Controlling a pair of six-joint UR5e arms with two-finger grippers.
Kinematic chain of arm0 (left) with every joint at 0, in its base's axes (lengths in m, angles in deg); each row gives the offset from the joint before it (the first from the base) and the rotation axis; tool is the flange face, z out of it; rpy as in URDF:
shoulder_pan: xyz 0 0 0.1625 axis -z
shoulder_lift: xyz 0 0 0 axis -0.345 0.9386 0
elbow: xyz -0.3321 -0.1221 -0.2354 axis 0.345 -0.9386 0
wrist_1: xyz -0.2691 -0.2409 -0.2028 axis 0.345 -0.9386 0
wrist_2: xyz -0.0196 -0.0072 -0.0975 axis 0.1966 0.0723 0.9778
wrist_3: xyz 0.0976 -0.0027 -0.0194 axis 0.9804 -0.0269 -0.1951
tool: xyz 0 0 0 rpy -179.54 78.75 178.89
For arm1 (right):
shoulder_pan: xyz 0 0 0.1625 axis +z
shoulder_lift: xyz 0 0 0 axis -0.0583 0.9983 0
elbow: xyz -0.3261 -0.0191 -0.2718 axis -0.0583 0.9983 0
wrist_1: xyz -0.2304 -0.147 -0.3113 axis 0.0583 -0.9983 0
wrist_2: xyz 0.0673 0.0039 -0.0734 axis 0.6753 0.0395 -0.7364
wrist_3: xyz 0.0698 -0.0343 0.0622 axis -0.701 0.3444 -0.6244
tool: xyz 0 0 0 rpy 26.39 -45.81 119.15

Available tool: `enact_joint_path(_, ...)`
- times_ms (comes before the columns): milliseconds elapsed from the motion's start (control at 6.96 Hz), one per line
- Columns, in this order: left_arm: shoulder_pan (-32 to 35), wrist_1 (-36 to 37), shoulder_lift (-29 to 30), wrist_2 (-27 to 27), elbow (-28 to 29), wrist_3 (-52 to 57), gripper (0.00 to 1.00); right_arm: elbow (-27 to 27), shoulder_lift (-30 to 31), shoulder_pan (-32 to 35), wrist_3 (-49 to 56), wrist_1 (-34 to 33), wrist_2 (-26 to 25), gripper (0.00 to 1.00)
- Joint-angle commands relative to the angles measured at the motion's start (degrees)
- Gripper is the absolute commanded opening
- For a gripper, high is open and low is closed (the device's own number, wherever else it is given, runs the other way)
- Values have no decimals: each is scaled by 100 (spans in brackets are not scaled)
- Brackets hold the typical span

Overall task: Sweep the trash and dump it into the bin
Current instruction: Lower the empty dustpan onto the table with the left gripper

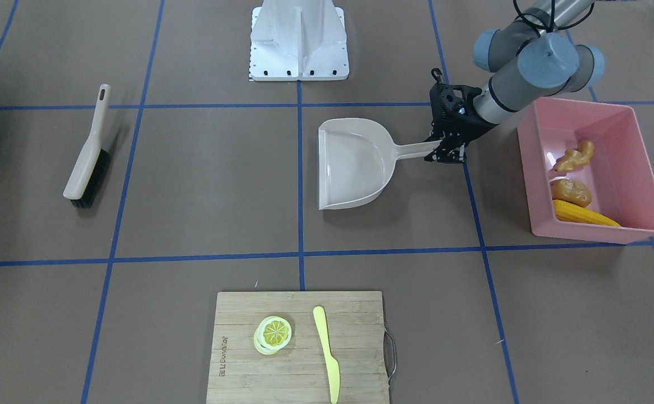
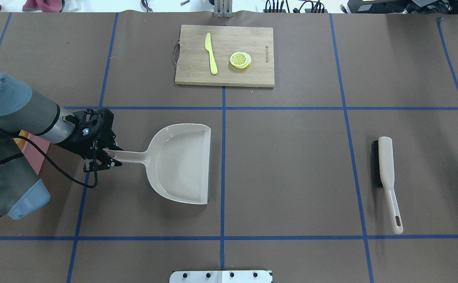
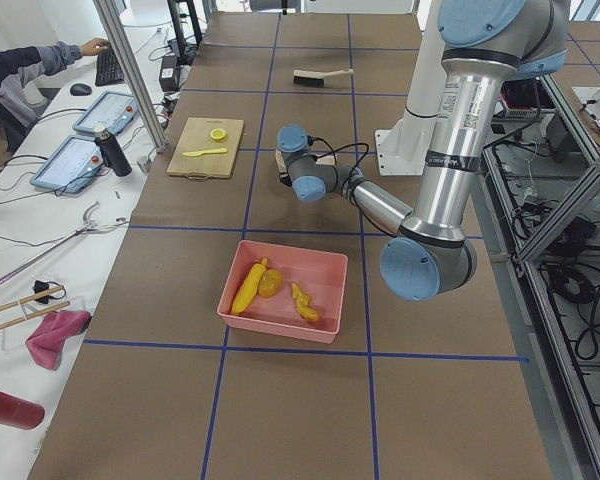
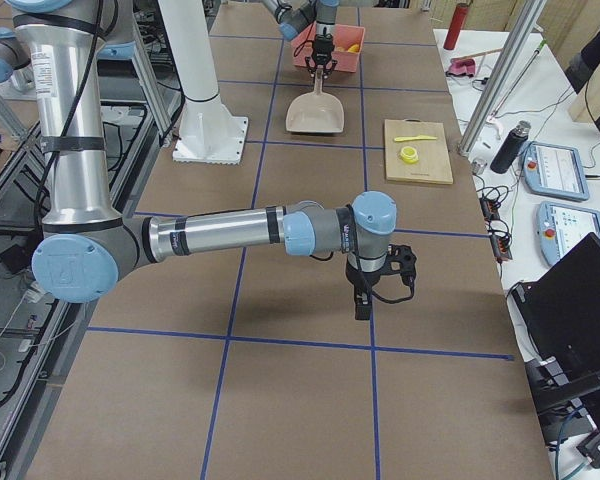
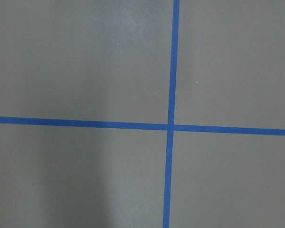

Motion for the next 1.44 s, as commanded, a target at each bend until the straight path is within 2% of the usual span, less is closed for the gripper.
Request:
enact_joint_path(0,-5,-16,203,-12,152,-59,3,53,57,47,-4,-4,11,100)
enact_joint_path(144,-5,-25,239,23,152,-59,11,62,92,169,-4,-12,20,100)
enact_joint_path(287,-5,-33,239,41,161,-50,30,62,170,266,-4,-4,37,100)
enact_joint_path(431,-5,-33,239,41,161,-33,54,62,206,345,-4,-12,203,100)
enact_joint_path(575,-5,-33,239,58,161,-50,99,53,250,381,5,-4,239,100)
enact_joint_path(1006,108,-173,230,120,144,-50,99,1,285,390,5,-4,240,100)
enact_joint_path(1293,914,-218,82,373,135,-50,99,-17,356,460,49,5,240,100)
